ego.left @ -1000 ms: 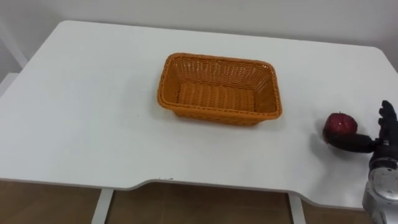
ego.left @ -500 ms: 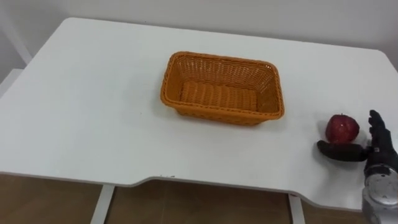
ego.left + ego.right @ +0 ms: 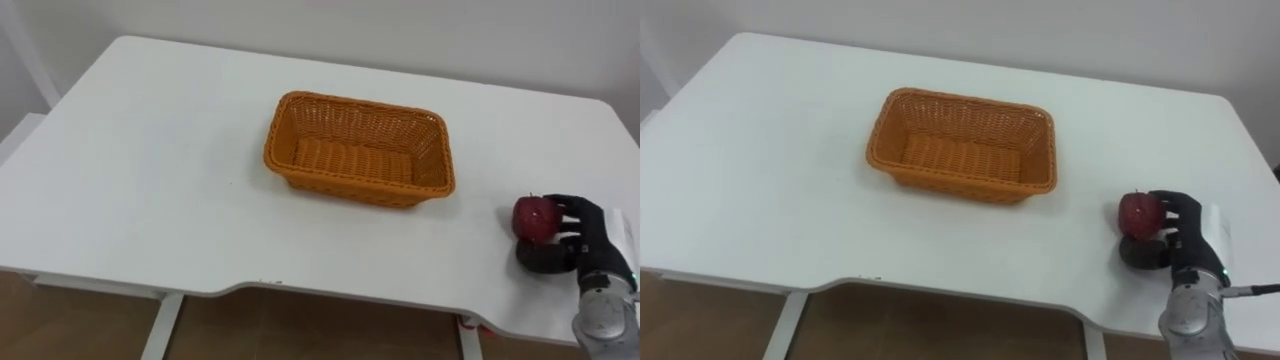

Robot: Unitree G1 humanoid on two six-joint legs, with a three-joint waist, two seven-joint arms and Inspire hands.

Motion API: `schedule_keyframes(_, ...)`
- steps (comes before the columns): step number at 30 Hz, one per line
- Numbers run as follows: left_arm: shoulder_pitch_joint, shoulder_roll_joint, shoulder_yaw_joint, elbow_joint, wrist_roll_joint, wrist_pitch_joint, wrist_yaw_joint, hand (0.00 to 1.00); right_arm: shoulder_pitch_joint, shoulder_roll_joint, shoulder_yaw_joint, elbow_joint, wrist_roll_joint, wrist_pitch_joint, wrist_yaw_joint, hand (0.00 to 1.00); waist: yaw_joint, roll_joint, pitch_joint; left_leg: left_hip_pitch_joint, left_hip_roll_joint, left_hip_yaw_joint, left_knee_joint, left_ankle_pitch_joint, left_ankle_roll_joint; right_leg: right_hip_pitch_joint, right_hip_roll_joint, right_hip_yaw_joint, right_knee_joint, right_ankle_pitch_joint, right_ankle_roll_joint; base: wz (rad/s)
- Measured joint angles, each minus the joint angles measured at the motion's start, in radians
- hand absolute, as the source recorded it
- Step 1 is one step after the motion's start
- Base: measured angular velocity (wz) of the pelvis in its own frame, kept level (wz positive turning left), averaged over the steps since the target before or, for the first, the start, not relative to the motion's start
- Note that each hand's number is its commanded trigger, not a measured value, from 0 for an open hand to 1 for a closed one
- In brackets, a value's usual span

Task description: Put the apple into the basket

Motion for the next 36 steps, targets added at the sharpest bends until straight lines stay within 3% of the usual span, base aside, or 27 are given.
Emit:
schedule_keyframes(13, -0.008, 0.0, 0.001, 0.0, -0.001, -0.001, 0.0, 0.0, 0.004, 0.0, -0.001, 0.002, 0.007, -0.003, -0.017, 1.0, 0.0, -0.001, 0.004, 0.0, 0.0, 0.0, -0.004, 0.0, 0.0, -0.001, -0.001, -0.001, 0.0, 0.0, 0.0, 0.0)
schedule_keyframes(19, -0.021, 0.0, 0.001, -0.002, 0.0, 0.0, 0.0, 0.0, 0.0, 0.003, -0.001, -0.004, 0.093, 0.003, -0.022, 1.0, 0.001, 0.0, 0.0054, 0.004, 0.0, 0.002, -0.006, 0.0, 0.0, 0.001, 0.0, 0.001, 0.001, 0.0, 0.0, 0.0)
schedule_keyframes(21, -0.022, 0.0, -0.001, 0.005, 0.0, 0.0, -0.001, 0.0, 0.0, 0.004, 0.0, -0.008, 0.147, 0.011, -0.022, 1.0, 0.0, 0.003, 0.0107, 0.017, -0.001, 0.002, -0.012, 0.0, 0.0, 0.012, -0.001, 0.001, 0.001, 0.0, 0.0, 0.0)
schedule_keyframes(25, -0.018, -0.004, 0.0, 0.013, 0.0, 0.0, -0.002, 0.0, 0.0, 0.004, -0.003, -0.071, 0.168, 0.034, -0.032, 1.0, -0.001, 0.004, 0.0137, 0.01, -0.001, 0.006, -0.013, 0.0, 0.0, 0.003, -0.001, 0.006, 0.001, 0.0, 0.001, -0.04)
schedule_keyframes(28, -0.017, -0.008, 0.005, 0.011, 0.0, 0.001, -0.003, 0.0, 0.0, 0.004, -0.013, -0.201, 0.161, 0.043, -0.068, 1.0, -0.01, 0.015, 0.0132, -0.004, -0.001, 0.008, -0.012, 0.001, -0.001, -0.015, 0.0, 0.008, 0.001, 0.0, 0.0, -0.02)
schedule_keyframes(30, -0.013, -0.01, 0.015, 0.011, 0.0, 0.001, -0.003, 0.0, -0.001, 0.001, -0.027, -0.292, 0.147, 0.042, -0.083, 1.0, -0.01, 0.02, 0.0072, -0.002, -0.001, 0.009, -0.012, 0.004, -0.001, -0.018, -0.001, 0.004, 0.001, 0.0, 0.001, 0.04)
schedule_keyframes(36, -0.019, -0.01, 0.019, -0.016, 0.0, -0.002, 0.004, 0.0, -0.017, 0.001, -0.034, -0.41, 0.115, 0.042, -0.099, 1.0, -0.002, 0.016, 0.0015, 0.0, 0.0, 0.004, -0.016, 0.004, -0.002, -0.015, 0.0, -0.006, 0.001, 0.0, 0.0, 0.04)
